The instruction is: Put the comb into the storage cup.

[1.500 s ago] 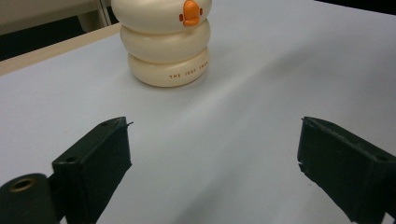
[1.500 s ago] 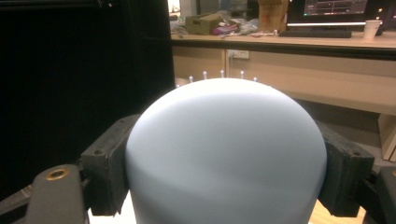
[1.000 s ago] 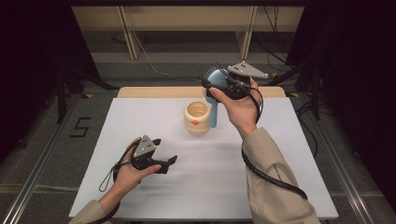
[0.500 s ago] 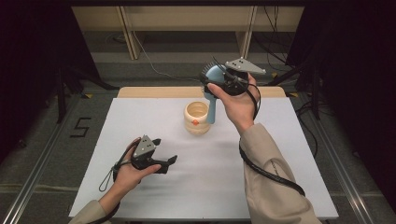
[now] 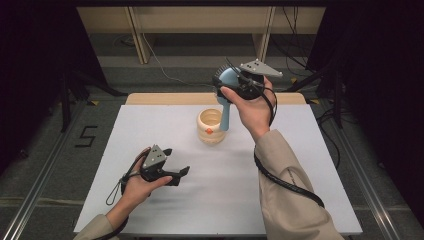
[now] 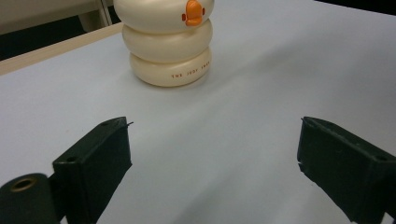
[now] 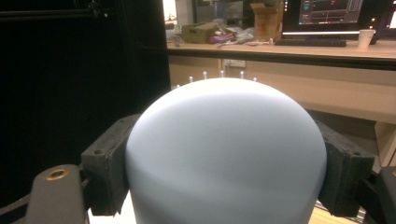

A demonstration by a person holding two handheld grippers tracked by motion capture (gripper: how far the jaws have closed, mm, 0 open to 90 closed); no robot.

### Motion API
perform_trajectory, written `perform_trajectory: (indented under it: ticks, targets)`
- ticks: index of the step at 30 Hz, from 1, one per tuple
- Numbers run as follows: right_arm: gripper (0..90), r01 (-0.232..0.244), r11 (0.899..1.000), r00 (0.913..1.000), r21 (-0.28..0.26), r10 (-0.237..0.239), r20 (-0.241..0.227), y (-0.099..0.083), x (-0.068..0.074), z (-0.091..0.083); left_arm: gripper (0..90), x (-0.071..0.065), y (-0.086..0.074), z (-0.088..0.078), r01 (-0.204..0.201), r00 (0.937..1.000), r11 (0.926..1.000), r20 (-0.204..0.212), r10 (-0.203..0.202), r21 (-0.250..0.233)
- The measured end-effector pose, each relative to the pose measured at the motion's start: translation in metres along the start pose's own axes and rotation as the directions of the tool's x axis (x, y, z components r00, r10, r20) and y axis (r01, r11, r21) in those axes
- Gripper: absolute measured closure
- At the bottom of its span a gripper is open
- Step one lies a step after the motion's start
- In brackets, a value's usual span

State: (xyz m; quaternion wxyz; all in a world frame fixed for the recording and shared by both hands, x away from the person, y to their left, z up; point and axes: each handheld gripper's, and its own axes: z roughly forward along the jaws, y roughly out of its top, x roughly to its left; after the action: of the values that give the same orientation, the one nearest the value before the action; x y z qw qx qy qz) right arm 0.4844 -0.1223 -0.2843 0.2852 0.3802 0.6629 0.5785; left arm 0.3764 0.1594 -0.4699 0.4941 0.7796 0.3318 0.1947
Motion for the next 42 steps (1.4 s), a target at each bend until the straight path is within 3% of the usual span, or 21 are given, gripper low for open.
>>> perform_trajectory:
  ticks: [42]
  targets:
    - [20.5, -0.02, 1.0, 0.9993, -0.02, 0.021, 0.031, 0.008, -0.005, 0.016, 9.5, 0.001, 0.0, -0.001, 0.004, 1.0, 1.0, -0.003, -0.004, -0.004]
